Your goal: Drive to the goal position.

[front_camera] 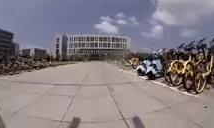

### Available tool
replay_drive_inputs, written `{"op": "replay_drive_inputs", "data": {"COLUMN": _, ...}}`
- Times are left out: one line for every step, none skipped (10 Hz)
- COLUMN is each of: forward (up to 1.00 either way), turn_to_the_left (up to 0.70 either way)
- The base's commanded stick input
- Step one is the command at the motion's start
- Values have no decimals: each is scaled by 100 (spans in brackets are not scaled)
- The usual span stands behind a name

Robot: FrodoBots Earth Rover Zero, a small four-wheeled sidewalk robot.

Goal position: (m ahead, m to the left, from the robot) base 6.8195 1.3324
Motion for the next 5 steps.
{"op": "replay_drive_inputs", "data": {"forward": 70, "turn_to_the_left": 0}}
{"op": "replay_drive_inputs", "data": {"forward": 70, "turn_to_the_left": 0}}
{"op": "replay_drive_inputs", "data": {"forward": 70, "turn_to_the_left": 0}}
{"op": "replay_drive_inputs", "data": {"forward": 70, "turn_to_the_left": 0}}
{"op": "replay_drive_inputs", "data": {"forward": 70, "turn_to_the_left": 0}}
